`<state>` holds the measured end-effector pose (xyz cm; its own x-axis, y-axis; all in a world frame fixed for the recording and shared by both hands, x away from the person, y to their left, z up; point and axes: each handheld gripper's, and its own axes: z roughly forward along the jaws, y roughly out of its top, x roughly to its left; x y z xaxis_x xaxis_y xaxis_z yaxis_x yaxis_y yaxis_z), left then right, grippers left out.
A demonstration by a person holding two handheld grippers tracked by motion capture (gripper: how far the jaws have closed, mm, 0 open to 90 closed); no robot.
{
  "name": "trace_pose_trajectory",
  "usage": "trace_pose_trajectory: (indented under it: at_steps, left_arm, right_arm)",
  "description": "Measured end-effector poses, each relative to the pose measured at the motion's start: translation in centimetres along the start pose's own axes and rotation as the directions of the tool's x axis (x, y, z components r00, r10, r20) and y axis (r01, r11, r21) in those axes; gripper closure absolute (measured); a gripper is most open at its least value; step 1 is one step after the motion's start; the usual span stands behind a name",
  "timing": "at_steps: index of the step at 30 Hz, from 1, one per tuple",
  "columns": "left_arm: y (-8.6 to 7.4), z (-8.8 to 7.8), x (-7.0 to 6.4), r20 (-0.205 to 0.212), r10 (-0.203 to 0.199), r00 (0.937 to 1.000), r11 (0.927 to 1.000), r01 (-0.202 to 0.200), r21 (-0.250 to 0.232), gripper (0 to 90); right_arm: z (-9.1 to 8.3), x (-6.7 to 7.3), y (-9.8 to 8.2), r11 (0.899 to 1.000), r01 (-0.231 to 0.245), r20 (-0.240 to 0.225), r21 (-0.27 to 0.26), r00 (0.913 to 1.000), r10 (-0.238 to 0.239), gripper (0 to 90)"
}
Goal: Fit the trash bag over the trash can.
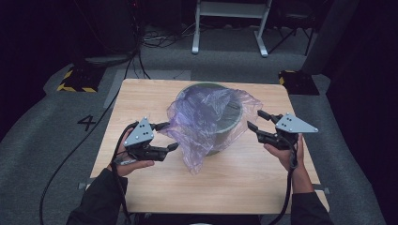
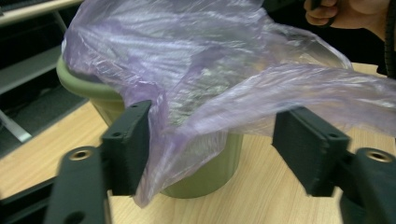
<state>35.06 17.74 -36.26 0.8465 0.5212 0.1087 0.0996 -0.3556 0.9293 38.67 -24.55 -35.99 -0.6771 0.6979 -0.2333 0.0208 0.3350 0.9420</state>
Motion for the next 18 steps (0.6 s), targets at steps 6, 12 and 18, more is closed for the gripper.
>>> trace_pose_trajectory:
  at_steps: [6, 12, 18]
  left_arm:
    - [-0.9, 0.9, 1.3, 0.006, -0.044, 0.999, 0.999, 0.044, 0.011, 42.2]
    - [-1.5, 0.8, 1.8, -0.024, -0.069, 0.9973, 0.9973, 0.07, 0.02, 34.8]
    - [-2.2, -0.9, 1.9, -0.017, -0.075, 0.9971, 0.9972, 0.075, 0.004, 17.3]
  right_arm:
    - [1.4, 1.0, 0.1, 0.987, 0.111, -0.048, 0.118, 0.9933, -0.106, 28.8]
    - [2.6, 0.3, -0.9, 0.986, 0.083, -0.058, 0.141, 0.9954, -0.076, 59.3]
    - [2.3, -0.1, -0.9, 0.992, 0.074, -0.016, 0.103, 0.9972, -0.073, 87.4]
